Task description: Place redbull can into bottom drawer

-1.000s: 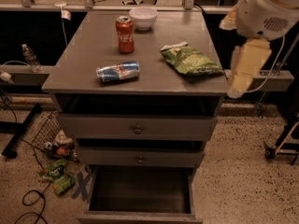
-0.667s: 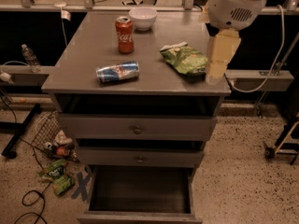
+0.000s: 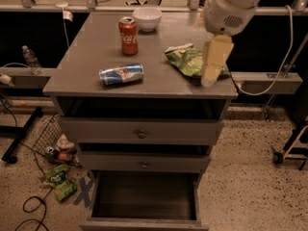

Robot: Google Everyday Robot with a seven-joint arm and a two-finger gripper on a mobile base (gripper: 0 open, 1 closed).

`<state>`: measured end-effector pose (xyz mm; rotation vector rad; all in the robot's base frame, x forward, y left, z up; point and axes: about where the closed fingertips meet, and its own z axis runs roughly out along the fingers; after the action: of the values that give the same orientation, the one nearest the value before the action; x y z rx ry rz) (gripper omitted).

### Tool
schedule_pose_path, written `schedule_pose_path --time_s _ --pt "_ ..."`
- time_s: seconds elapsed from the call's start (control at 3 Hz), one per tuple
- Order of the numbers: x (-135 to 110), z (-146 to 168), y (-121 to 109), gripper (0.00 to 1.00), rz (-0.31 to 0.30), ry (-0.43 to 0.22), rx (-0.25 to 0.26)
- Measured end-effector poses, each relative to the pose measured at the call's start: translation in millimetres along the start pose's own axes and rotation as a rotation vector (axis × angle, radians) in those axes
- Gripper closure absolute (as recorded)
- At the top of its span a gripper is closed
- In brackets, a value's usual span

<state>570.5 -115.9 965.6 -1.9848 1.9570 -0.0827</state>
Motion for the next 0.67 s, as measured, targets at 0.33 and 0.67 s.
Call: schedule_pose_path --time_s 0.33,0.67 --pt "-17 63 -30 0.0 -0.022 -0.053 -0.049" --pt "-38 105 -50 0.0 -0.053 -0.085 -0.085"
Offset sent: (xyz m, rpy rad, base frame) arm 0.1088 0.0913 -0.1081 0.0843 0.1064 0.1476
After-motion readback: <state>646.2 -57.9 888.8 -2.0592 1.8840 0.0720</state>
